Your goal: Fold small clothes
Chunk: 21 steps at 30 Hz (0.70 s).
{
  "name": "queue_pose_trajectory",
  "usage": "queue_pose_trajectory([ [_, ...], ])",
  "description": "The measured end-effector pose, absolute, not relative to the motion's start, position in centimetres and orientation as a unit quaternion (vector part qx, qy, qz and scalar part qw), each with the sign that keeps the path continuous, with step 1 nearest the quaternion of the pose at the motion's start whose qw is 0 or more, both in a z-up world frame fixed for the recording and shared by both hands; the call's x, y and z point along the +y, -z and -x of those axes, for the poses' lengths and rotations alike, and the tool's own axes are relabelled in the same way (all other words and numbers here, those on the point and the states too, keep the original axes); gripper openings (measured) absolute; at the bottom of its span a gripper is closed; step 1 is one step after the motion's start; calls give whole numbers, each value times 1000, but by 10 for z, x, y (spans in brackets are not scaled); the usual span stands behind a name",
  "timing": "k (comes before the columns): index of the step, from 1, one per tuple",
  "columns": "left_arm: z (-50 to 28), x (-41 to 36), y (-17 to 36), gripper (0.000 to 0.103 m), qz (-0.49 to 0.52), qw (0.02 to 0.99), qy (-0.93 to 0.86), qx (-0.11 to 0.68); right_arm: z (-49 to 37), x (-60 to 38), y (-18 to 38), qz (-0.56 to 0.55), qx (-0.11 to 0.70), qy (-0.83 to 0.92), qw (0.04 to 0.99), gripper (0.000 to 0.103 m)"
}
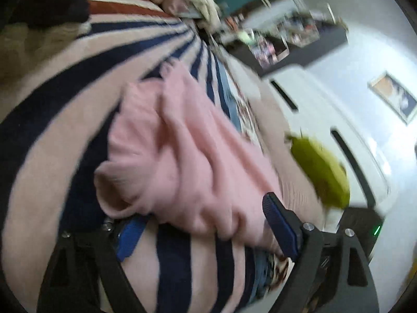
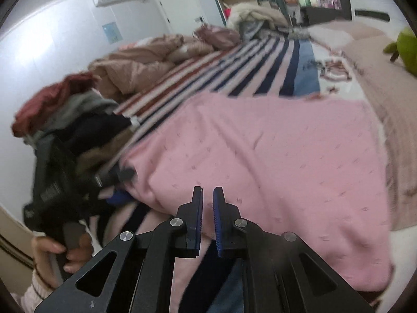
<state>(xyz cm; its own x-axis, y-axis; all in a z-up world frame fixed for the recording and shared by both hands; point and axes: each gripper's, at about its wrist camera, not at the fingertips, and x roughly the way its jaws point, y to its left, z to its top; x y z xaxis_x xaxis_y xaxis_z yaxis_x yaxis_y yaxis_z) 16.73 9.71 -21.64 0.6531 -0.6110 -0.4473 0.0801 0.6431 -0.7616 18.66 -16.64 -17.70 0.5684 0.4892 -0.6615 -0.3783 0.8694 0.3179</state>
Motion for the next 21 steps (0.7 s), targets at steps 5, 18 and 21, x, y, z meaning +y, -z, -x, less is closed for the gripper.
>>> queue_pose_trajectory([
  [5,-182,95,219,50,357,847,163,358,-190,-160,210,-77,421,-232,873,3],
  [18,-191,30,128,23,131,920,197,314,-159,-252,139,-148,327,-244,901,5],
  [21,-198,-23,107,23,63,915,255,305,-135,-299,117,-165,287,-213,919,5],
])
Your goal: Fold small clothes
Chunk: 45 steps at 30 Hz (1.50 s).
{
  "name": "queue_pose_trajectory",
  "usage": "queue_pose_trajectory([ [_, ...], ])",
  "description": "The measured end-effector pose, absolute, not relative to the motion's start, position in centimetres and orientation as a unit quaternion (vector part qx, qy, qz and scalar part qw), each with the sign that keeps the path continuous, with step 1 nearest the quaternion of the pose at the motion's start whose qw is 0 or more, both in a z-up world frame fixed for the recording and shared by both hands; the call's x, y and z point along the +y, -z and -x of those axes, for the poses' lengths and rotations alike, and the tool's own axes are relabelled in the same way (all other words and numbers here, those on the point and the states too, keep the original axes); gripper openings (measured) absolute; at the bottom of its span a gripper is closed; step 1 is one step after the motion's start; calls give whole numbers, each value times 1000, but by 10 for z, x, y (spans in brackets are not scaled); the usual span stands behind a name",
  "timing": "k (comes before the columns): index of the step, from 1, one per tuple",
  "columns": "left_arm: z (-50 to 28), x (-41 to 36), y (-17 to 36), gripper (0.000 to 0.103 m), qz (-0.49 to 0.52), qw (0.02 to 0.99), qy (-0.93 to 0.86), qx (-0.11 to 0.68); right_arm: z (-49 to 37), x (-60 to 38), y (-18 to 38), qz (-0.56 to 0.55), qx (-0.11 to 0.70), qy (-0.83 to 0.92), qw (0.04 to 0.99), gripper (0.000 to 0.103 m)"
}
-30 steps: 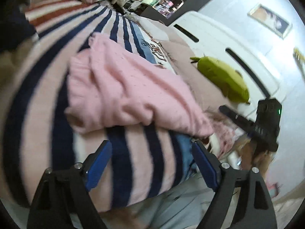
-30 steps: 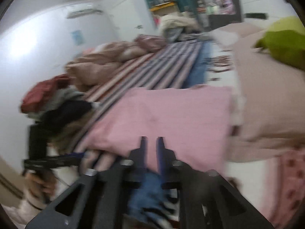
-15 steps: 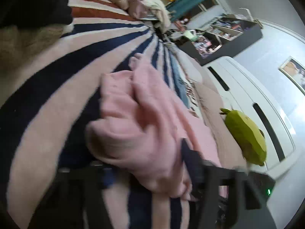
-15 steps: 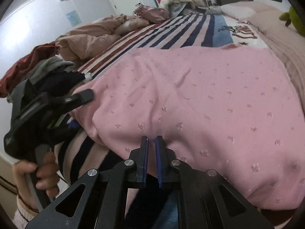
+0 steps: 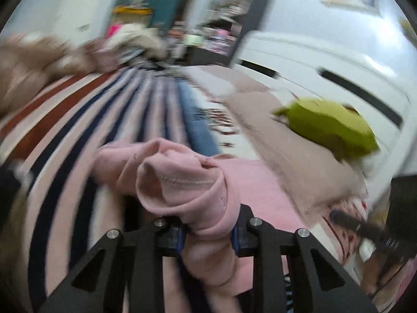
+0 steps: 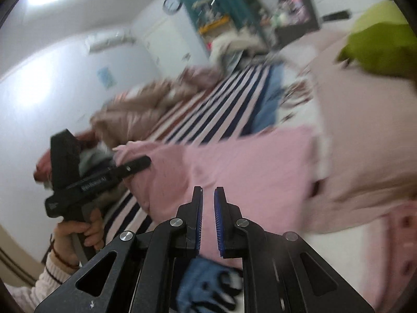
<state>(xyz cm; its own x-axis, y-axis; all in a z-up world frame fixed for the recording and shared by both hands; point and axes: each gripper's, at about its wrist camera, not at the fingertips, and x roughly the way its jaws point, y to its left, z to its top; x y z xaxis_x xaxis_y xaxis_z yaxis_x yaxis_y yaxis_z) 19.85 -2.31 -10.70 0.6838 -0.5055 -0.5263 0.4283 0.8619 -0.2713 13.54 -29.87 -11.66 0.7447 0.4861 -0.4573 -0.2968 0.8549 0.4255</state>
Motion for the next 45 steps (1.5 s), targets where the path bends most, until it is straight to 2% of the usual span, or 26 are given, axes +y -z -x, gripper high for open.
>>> queue_pose_trajectory([
  [3,-199,-88,102,23,7,888,340,309,-111,-338,106,-182,262,-188,929,5],
  [5,-198,-130,115,23,-12,848,406,340,-99,-358,104,-190,253,-168,934,5],
  [9,-196,-188,175,23,-35,770,465,435,-84,-392,111,-213,251,-136,935,5],
  [13,-199,-173,179,25,9,767,474,432,-83,-400,120,-212,267,-125,932,5],
  [14,-200,-164,175,28,21,766,475,433,-85,-399,121,-211,272,-128,930,6],
  [15,-200,-157,170,36,28,764,478,433,-88,-398,123,-209,277,-132,928,6],
  [17,-190,-141,160,50,36,763,485,425,-95,-391,127,-205,286,-139,926,14],
  [19,-179,-121,156,68,44,778,474,411,-109,-378,133,-203,304,-150,919,40],
  [23,-167,-87,154,75,35,821,416,388,-133,-341,148,-183,339,-169,907,57],
  [24,-164,-82,156,80,24,826,408,388,-141,-329,154,-163,357,-157,906,69],
  [26,-162,-81,164,81,-1,833,392,390,-149,-316,164,-131,371,-120,911,69],
  [27,-161,-81,167,81,-13,841,375,390,-149,-314,167,-131,369,-109,914,54],
  [28,-161,-80,171,81,-21,848,357,392,-147,-316,172,-146,365,-108,913,31],
  [31,-166,-70,179,81,-3,848,349,400,-135,-314,179,-150,368,-110,911,27],
  [34,-169,-54,182,81,42,827,392,402,-121,-300,184,-101,405,-126,900,27],
  [36,-173,-49,180,81,65,816,411,403,-116,-300,176,-73,417,-119,898,33],
  [40,-194,-37,177,83,128,800,421,408,-121,-310,119,-13,349,-90,933,63],
  [42,-209,-39,179,83,141,797,412,419,-144,-317,96,-21,339,-109,934,64],
  [45,-229,-50,186,83,155,784,406,443,-207,-313,94,-2,374,-121,920,65],
])
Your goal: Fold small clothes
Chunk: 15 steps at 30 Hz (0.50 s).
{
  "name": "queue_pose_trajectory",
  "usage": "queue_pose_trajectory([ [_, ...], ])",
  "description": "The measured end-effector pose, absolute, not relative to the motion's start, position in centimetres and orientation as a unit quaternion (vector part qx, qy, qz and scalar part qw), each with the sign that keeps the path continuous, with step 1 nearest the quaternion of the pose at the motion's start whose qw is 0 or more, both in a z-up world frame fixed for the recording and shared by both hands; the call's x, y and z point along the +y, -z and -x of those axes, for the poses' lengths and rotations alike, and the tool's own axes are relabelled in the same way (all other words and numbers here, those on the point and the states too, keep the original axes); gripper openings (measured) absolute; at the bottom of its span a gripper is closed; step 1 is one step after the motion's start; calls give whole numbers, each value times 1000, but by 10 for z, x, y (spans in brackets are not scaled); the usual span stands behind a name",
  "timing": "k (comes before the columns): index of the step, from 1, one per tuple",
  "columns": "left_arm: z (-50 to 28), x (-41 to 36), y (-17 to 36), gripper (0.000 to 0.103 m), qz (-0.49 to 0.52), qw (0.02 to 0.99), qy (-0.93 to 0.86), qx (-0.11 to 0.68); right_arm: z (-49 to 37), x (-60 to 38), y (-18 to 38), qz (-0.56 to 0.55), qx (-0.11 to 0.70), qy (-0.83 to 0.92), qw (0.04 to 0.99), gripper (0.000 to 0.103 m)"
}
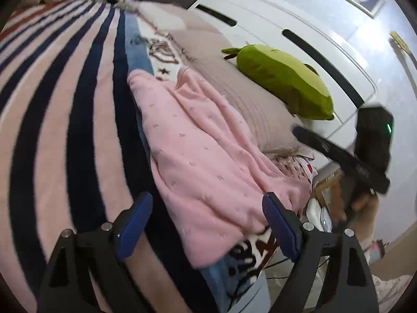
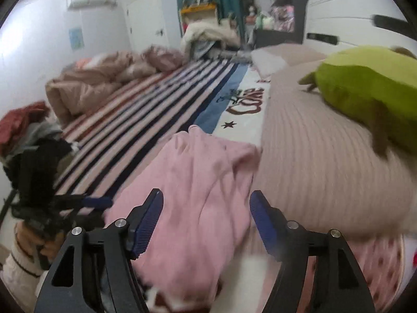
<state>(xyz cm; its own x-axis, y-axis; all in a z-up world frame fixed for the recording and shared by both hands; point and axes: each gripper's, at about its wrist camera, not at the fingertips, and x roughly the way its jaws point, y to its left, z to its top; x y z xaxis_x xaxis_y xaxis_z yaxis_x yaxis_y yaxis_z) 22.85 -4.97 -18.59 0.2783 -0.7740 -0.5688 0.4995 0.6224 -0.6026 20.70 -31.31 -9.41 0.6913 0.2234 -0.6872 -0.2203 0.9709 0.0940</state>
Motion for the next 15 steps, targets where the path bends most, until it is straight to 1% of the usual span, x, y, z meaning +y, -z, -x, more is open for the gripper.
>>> queue_pose_trajectory([
  [4,-244,-68,199,83,146,780,388,469,-281,-301,131,-10,443,-132,887,64],
  [5,-241,-70,202,83,146,777,388,473,-296,-298,143,-19,459,-140,877,59],
  [6,-240,-72,204,82,145,779,387,472,-307,-296,151,-18,468,-138,873,32],
  [7,-238,-74,205,75,141,780,386,471,-311,-295,156,-4,471,-113,875,10],
  [8,-236,-77,206,69,131,780,388,474,-313,-298,156,3,466,-94,880,6],
  [9,-235,-79,206,58,126,778,391,476,-314,-304,153,11,455,-65,888,6],
  [10,-234,-81,207,54,123,774,395,479,-315,-314,151,23,445,-19,895,3],
  [12,-232,-82,208,53,120,777,394,476,-310,-333,150,41,431,45,900,0],
  [14,-230,-80,210,47,125,777,394,474,-297,-342,147,-5,435,0,900,0],
  [15,-230,-78,211,41,128,778,394,473,-288,-345,143,-23,438,-24,898,0],
])
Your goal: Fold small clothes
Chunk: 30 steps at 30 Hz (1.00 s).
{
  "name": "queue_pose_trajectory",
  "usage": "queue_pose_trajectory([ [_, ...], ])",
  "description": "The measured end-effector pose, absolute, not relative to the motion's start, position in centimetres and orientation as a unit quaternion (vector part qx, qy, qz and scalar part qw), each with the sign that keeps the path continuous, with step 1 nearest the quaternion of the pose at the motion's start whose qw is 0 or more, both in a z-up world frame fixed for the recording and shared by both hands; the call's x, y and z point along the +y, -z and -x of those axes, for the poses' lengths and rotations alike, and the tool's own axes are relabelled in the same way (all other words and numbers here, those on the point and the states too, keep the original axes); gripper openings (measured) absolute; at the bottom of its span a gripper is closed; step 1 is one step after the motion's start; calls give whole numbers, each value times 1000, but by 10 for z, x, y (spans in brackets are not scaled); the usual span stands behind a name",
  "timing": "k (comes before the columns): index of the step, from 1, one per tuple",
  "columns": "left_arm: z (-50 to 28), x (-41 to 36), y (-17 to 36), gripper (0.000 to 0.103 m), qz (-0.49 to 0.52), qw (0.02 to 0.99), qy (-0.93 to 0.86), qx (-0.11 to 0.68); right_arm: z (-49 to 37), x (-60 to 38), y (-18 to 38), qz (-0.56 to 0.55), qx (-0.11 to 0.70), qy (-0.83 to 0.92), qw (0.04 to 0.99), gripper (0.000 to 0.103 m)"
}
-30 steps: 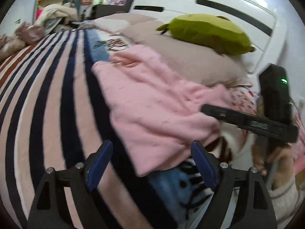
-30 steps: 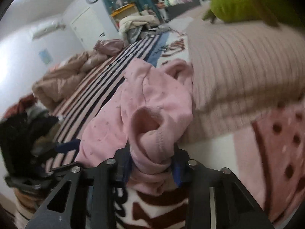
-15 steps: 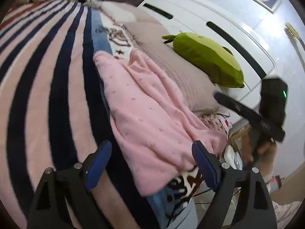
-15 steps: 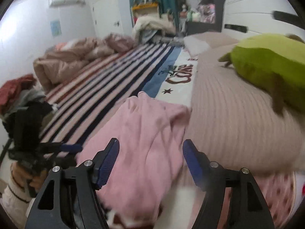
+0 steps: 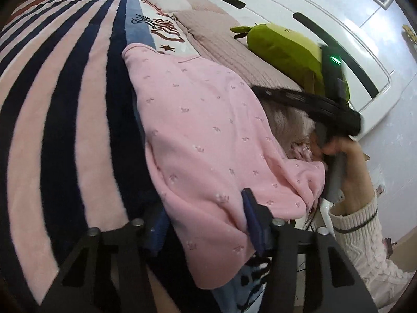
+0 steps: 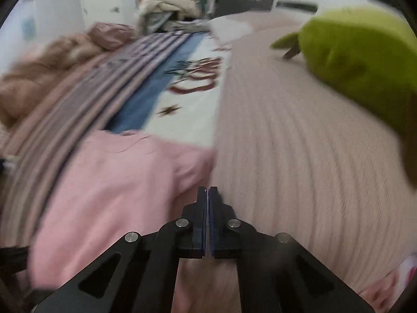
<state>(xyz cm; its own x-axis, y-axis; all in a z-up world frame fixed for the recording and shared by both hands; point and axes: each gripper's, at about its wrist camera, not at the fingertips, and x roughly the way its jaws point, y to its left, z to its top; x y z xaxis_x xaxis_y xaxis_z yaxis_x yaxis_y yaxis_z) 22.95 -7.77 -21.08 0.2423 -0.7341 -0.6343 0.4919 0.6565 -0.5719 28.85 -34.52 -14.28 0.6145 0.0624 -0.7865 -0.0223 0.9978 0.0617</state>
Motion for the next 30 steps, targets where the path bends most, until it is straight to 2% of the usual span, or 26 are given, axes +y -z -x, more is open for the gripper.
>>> queue_pose_trajectory([
  [2,-227,-71,212,31,138,777,397,470,-262,-346,135,-48,430,-65,899,14],
  [3,-225,-68,211,27,143,777,398,467,-247,-346,136,-59,431,-81,897,35],
  [4,-223,-65,210,25,143,779,398,463,-230,-344,139,-66,438,-102,891,39],
  [6,-217,-60,207,24,138,785,396,456,-205,-336,149,-59,453,-114,882,38],
  [10,-193,-41,197,23,132,791,400,444,-150,-316,174,-89,469,-170,862,25],
  [12,-175,-27,193,23,117,792,403,443,-130,-306,182,-95,474,-194,854,25],
  [14,-163,-14,192,27,108,788,403,453,-117,-297,185,-106,482,-220,841,25],
  [15,-158,-9,193,34,105,782,405,462,-116,-294,187,-108,486,-232,836,26],
  [17,-152,2,192,53,98,784,402,463,-117,-296,180,-105,481,-224,841,35],
  [18,-152,5,190,74,96,784,404,462,-119,-300,176,-105,475,-216,847,48],
  [19,-152,8,188,82,96,781,410,461,-124,-307,169,-112,463,-205,855,61],
  [23,-164,17,175,82,105,786,409,450,-151,-324,161,-170,455,-208,849,81],
  [29,-221,-2,178,82,131,785,384,469,-204,-320,182,-208,496,-233,810,82],
  [30,-232,-8,182,79,131,783,377,477,-210,-317,188,-212,504,-243,801,82],
])
